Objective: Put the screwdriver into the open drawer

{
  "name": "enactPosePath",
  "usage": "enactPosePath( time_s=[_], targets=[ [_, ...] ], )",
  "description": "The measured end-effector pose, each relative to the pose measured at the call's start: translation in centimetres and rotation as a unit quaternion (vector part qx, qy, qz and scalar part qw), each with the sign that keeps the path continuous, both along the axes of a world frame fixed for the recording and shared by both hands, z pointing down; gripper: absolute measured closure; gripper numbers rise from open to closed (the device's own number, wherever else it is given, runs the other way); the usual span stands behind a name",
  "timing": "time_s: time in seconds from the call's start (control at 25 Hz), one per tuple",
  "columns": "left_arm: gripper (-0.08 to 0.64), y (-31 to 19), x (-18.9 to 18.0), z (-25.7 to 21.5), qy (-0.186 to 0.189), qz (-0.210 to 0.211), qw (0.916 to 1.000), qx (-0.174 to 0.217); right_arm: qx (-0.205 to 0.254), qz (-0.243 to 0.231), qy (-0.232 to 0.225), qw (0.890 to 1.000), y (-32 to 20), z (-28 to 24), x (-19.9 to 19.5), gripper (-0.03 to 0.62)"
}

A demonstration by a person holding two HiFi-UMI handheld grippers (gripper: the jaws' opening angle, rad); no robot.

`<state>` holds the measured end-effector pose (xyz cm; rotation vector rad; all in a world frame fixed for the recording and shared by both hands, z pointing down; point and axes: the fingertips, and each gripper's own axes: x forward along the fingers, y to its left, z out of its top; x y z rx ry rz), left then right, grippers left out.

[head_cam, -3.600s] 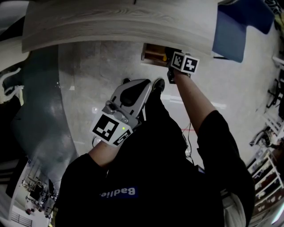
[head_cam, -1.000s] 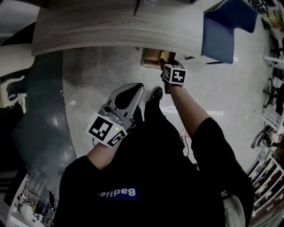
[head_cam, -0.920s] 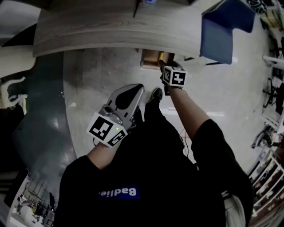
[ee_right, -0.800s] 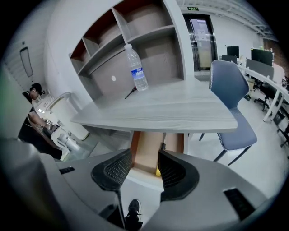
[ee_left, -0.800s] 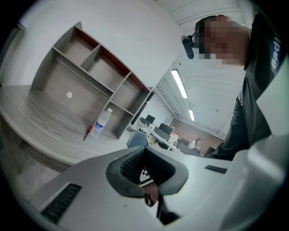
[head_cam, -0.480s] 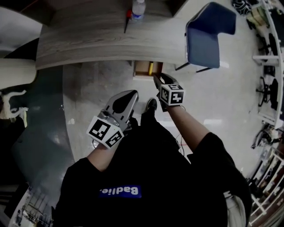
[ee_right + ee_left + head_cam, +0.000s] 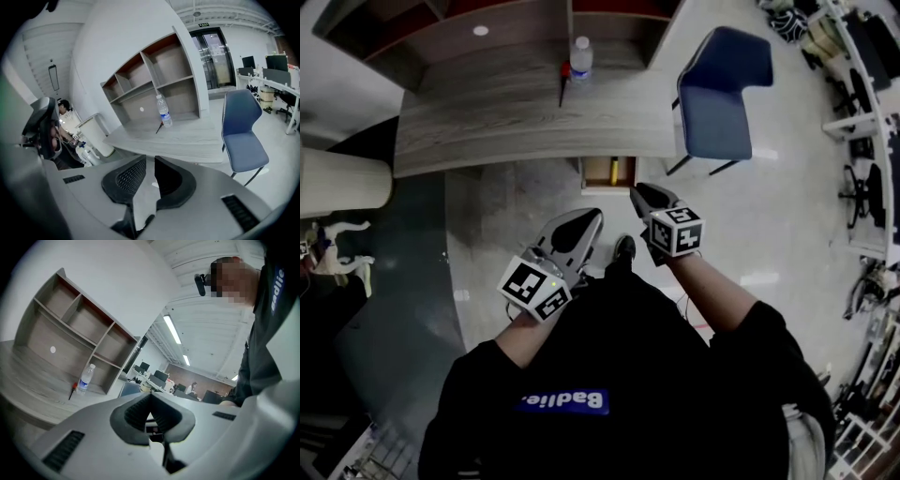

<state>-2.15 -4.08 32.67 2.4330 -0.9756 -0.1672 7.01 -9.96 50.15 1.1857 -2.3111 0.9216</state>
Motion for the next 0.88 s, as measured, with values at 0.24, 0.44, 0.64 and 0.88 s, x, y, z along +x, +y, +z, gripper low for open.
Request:
enactPosePath(
  time_s=[0.24, 0.44, 0.64, 0.88],
  targets=[
    [0.558, 0.4, 1.0, -2.6, -0.001, 0.019, 0.9996, 0.022, 0.046, -0.013, -0.029, 0.998, 1.1, -5.7, -0.1, 0.541],
    [0.558, 0.8, 1.8, -4.3, -0.005, 0.033, 0.9987, 0.039, 0.085, -0.031, -0.048, 0.995, 2.4, -9.6, -0.4, 0.554],
    [0.558, 1.0, 2.1, -5.5, -0.003, 0.039, 0.998, 0.05, 0.108, -0.055, -0.049, 0.991, 3.4, -12.7, -0.6, 0.563],
    [0.558, 1.6, 2.5, -5.9, 0.004, 0.044, 0.998, 0.046, 0.152, -0.071, -0.056, 0.984, 4.5, -16.2, -0.7, 0.563]
  ],
)
